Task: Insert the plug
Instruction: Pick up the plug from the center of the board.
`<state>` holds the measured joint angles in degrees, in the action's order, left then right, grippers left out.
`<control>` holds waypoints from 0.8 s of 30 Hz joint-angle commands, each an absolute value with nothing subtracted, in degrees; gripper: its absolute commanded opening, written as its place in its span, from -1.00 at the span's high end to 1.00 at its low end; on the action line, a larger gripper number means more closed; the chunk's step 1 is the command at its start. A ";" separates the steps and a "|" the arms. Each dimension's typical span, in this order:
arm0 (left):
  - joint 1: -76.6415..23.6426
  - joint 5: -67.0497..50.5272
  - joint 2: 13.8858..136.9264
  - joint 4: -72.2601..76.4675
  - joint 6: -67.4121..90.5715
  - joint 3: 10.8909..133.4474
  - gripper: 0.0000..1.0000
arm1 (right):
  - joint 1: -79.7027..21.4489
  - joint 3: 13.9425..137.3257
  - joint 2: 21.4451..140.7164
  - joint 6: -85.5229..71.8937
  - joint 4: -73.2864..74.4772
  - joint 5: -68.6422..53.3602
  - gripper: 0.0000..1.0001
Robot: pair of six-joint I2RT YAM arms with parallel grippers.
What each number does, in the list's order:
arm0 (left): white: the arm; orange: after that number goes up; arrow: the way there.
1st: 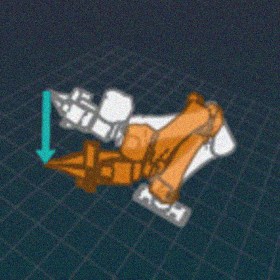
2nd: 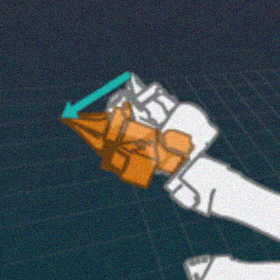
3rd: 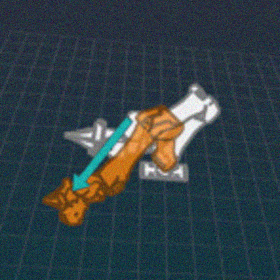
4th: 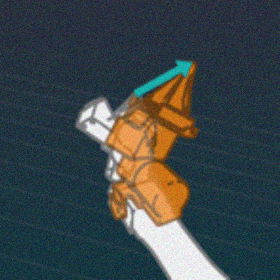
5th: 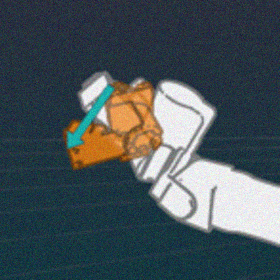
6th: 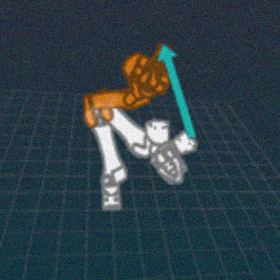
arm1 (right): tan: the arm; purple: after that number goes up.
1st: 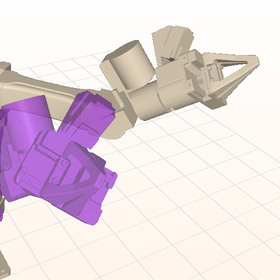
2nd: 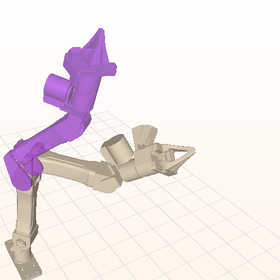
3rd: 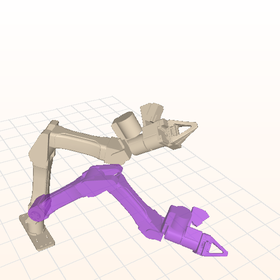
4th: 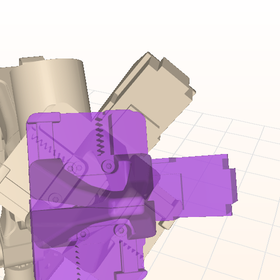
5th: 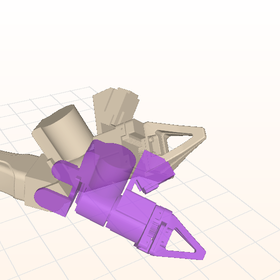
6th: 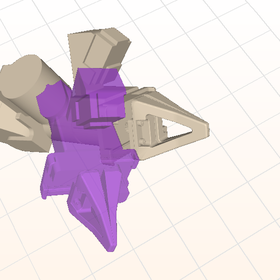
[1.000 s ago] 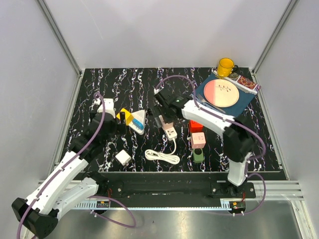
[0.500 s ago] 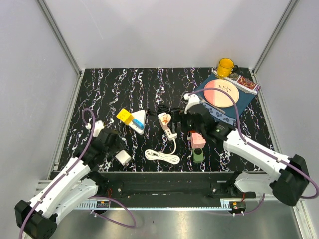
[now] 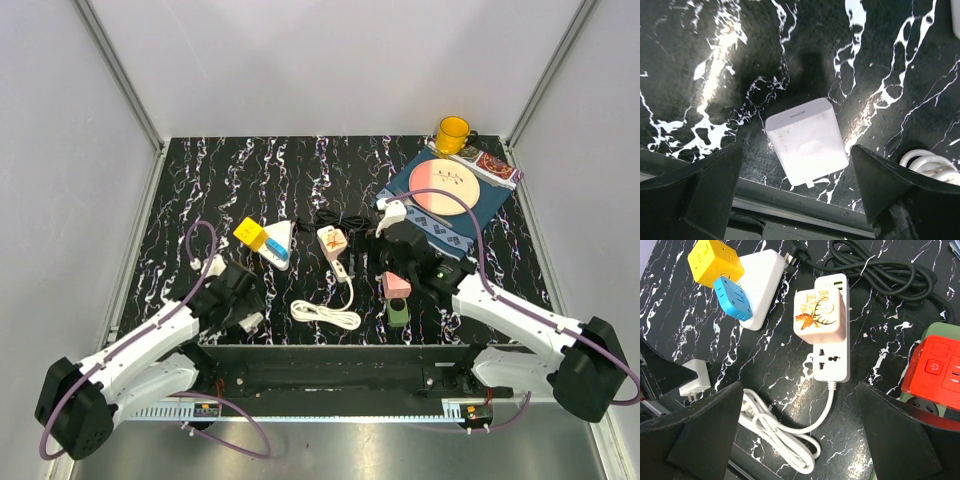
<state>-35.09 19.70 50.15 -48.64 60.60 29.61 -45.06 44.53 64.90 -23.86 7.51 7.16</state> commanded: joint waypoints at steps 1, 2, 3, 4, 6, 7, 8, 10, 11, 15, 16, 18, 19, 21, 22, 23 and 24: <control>-38.66 18.19 52.03 -45.79 66.00 29.01 -0.81 | -44.91 44.47 65.56 -24.17 4.22 6.50 -1.00; -39.45 18.54 52.38 -45.53 66.79 28.74 -0.79 | -44.91 44.47 65.65 -24.17 4.13 6.24 -1.00; -40.77 18.63 53.17 -45.27 67.75 28.57 -0.79 | -44.91 44.39 65.92 -24.17 4.30 6.24 -0.99; -41.13 18.72 53.70 -45.00 68.20 28.48 -0.75 | -44.91 44.38 66.09 -24.08 4.05 5.89 -1.00; -42.18 19.07 55.45 -44.74 68.99 28.65 -0.71 | -44.83 44.47 66.36 -24.08 3.87 5.54 -0.99; -42.36 19.16 56.07 -44.56 69.08 28.65 -0.68 | -44.91 44.47 66.53 -24.00 3.95 5.19 -1.00; -42.62 19.33 57.03 -44.47 69.26 29.00 -0.66 | -44.91 44.30 66.71 -23.99 3.96 5.01 -0.99; -42.80 19.95 57.83 -44.56 69.43 29.09 -0.61 | -44.91 44.21 66.71 -23.91 3.87 4.83 -1.00; -42.98 20.21 58.18 -44.56 69.69 29.00 -0.59 | -44.91 44.21 66.80 -23.91 3.95 4.66 -0.99; -42.98 21.00 58.01 -44.56 71.54 28.13 -0.53 | -44.83 44.12 67.23 -23.73 3.61 4.04 -0.99; -42.98 21.27 57.92 -44.47 71.89 27.78 -0.50 | -44.82 44.21 67.24 -23.73 3.43 4.04 -0.99; -43.07 21.71 57.92 -44.47 72.77 27.60 -0.48 | -44.91 44.12 67.59 -23.47 3.25 3.69 -1.00; -43.15 22.06 57.75 -44.47 73.12 27.25 -0.48 | -44.83 44.12 67.76 -23.38 3.08 3.69 -1.00; -43.07 22.85 57.57 -44.56 73.48 26.98 -0.46 | -44.91 44.03 68.03 -23.29 2.90 3.34 -0.99; -43.07 23.03 57.39 -44.56 73.48 26.90 -0.46 | -44.83 43.95 68.11 -23.29 2.99 3.25 -1.00; -43.07 23.20 57.31 -44.65 73.74 26.81 -0.44 | -44.91 43.86 68.20 -23.29 2.90 3.08 -0.99; -43.15 23.29 57.30 -44.65 73.74 26.89 -0.42 | -44.91 43.94 68.38 -23.12 2.90 2.55 -0.99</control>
<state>-42.85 20.34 58.17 -45.34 71.66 27.46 -45.06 43.90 67.90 -23.81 5.76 4.21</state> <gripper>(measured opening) 0.727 0.994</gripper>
